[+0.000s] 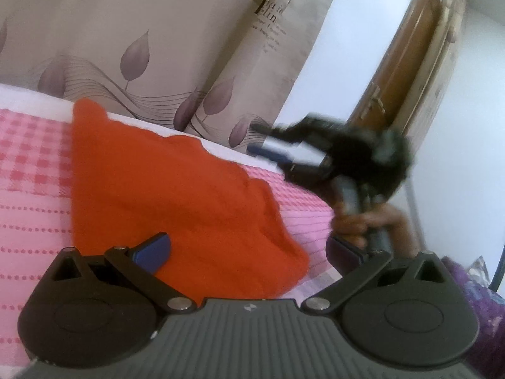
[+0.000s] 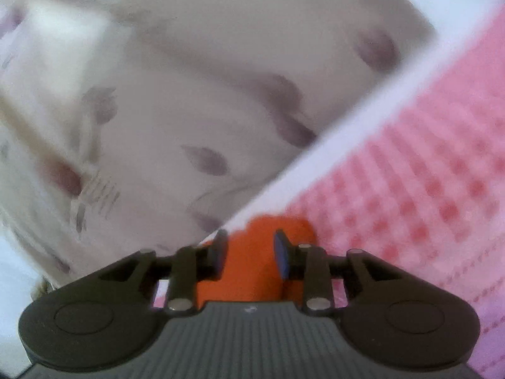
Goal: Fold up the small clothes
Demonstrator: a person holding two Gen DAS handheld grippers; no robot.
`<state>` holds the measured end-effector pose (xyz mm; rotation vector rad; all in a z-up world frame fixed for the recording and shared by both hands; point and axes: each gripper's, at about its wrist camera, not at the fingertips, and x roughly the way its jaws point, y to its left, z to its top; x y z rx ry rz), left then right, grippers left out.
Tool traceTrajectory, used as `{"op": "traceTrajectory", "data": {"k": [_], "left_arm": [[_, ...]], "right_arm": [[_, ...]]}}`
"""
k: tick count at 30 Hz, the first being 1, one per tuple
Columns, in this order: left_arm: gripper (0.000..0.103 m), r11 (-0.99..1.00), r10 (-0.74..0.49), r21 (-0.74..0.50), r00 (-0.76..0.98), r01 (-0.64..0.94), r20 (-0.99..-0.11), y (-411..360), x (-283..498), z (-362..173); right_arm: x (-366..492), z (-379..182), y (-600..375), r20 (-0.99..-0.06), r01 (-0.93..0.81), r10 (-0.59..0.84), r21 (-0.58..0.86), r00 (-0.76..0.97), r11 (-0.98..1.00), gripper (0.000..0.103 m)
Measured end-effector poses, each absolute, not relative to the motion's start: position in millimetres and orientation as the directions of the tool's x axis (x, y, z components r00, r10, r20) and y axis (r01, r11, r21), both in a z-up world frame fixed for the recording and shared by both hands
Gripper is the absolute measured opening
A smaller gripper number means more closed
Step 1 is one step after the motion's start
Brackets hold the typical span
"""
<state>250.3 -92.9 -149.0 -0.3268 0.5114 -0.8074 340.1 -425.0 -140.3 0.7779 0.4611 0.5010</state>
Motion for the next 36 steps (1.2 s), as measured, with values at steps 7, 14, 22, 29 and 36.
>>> {"op": "traceTrajectory", "data": {"k": [7, 14, 22, 29, 36], "left_arm": [[0.103, 0.634, -0.770, -0.477, 0.554, 0.608, -0.317, -93.1, 251.3, -149.2], [0.103, 0.643, -0.762, -0.476, 0.562, 0.600, -0.321, -93.0, 251.9, -149.6], [0.103, 0.679, -0.731, -0.448, 0.594, 0.582, -0.335, -97.0, 251.1, -147.5], [0.103, 0.778, -0.625, -0.376, 0.680, 0.503, -0.382, -101.2, 246.3, -143.0], [0.103, 0.888, -0.459, -0.253, 0.778, 0.385, -0.429, -99.8, 233.5, -132.6]], "right_arm": [[299.8, -148.9, -328.0, -0.508, -0.340, 0.377, 0.168, 0.775, 0.925, 0.029], [300.9, -160.7, -357.8, -0.486, -0.314, 0.424, 0.294, 0.764, 0.903, 0.037], [245.1, -132.9, -355.9, -0.263, -0.305, 0.387, 0.302, 0.884, 0.903, 0.038], [274.7, -157.5, -334.0, -0.533, -0.254, 0.309, 0.177, 0.788, 0.951, 0.038], [280.4, -164.2, -342.9, -0.538, -0.207, 0.324, 0.267, 0.779, 0.941, 0.056]]}}
